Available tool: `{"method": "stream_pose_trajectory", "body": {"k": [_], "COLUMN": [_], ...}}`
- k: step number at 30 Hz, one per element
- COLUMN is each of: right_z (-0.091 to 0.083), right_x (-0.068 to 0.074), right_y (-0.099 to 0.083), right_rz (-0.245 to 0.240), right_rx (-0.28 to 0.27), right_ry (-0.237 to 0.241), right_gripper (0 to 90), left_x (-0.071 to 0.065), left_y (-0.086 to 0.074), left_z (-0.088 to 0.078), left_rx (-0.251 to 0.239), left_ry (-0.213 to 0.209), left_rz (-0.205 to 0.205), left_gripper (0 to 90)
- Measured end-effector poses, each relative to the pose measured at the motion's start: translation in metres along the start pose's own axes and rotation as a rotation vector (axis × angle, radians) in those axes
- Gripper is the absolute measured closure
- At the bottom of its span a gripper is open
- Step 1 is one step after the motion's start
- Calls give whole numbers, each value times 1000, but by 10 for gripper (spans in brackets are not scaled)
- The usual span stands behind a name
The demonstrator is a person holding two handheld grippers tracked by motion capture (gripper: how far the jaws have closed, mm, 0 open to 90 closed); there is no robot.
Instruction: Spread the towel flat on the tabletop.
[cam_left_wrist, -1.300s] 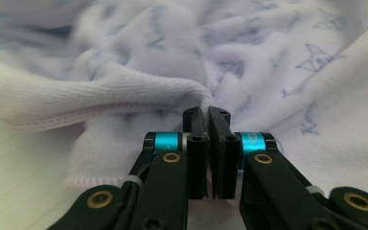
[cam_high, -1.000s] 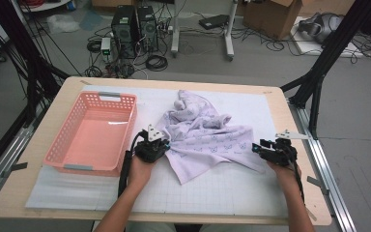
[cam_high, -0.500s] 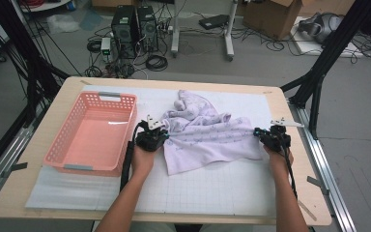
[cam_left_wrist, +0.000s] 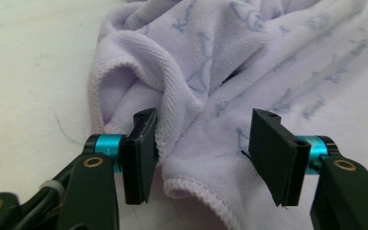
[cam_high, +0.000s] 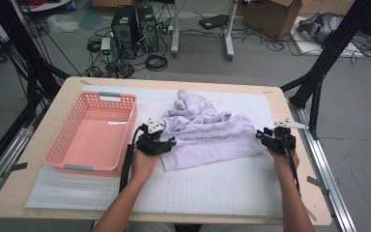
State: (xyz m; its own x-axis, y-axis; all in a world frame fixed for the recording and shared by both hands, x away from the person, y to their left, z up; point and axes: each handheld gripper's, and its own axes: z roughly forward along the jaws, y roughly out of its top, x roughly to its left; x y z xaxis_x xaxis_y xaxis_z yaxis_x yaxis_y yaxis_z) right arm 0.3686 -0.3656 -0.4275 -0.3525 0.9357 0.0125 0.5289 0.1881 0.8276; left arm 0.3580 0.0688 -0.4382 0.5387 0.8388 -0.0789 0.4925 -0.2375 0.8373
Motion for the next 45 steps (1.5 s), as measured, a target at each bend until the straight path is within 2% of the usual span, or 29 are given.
{"method": "stream_pose_trajectory", "body": {"k": [2, 4, 6, 9, 11, 13, 15, 16, 17, 18, 20, 23, 28, 31, 33, 35, 36, 39, 41, 43, 44, 45], "right_z": [-8, -13, -14, -10, -5, -5, -7, -8, -9, -11, -15, -25, -33, -33, -33, -33, -33, -33, -33, -33, -32, -33], "right_x": [-1, 1, 2, 3, 3, 4, 4, 5, 5, 6, 11, 11, 8, 11, 11, 10, 10, 10, 10, 11, 12, 12], "right_y": [-6, -12, -18, -25, -28, -30, -32, -33, -34, -35, -37, -41, -51, -50, -51, -51, -51, -51, -51, -50, -50, -50], "right_rz": [-6, -25, -36, -36, -34, -29, -20, -16, -14, -21, -50, -39, -20, -38, -36, -18, -11, -21, -26, -29, -31, -26], "right_rx": [12, 29, 49, 79, 110, 109, 99, 97, 99, 98, 105, 116, 90, 91, 85, 88, 86, 90, 91, 94, 94, 95], "right_ry": [23, 35, 49, 43, 33, 25, 29, 32, 57, 64, 38, 33, 46, 22, 9, 12, 8, 5, 23, 51, 51, 55], "right_gripper": [609, 605, 591, 579, 565, 568, 627, 704, 814, 854, 869, 869, 858, 833, 733, 697, 679, 685, 762, 853, 862, 867], "left_x": [-2, -4, -5, -8, -10, -11, -11, -11, -11, -10, -11, -8, -4, -12, -17, -20, -22, -24, -24, -17, -14, -16], "left_y": [-2, -7, -12, -19, -23, -26, -28, -30, -33, -36, -38, -41, -44, -43, -43, -41, -40, -39, -39, -38, -38, -39], "left_z": [-4, -8, -10, -13, -15, -20, -26, -29, -32, -34, -39, -46, -49, -46, -42, -36, -35, -33, -34, -34, -34, -35], "left_rx": [19, 3, 25, 16, 31, 29, 17, 14, 19, 21, 8, 2, 21, 29, 44, 81, 79, 89, 96, 101, 105, 99], "left_ry": [-21, -23, -34, -40, -36, -34, -38, -42, -43, -43, -47, -55, -133, -174, -189, -175, -167, -120, -97, -118, -145, -143], "left_rz": [-2, 2, 10, 15, 28, 36, 32, 33, 26, 23, 17, 16, -38, -19, -14, -3, 2, 36, 78, 80, 65, 72], "left_gripper": [420, 429, 423, 413, 395, 376, 370, 369, 369, 369, 368, 370, 407, 433, 433, 437, 437, 510, 605, 731, 849, 868]}}
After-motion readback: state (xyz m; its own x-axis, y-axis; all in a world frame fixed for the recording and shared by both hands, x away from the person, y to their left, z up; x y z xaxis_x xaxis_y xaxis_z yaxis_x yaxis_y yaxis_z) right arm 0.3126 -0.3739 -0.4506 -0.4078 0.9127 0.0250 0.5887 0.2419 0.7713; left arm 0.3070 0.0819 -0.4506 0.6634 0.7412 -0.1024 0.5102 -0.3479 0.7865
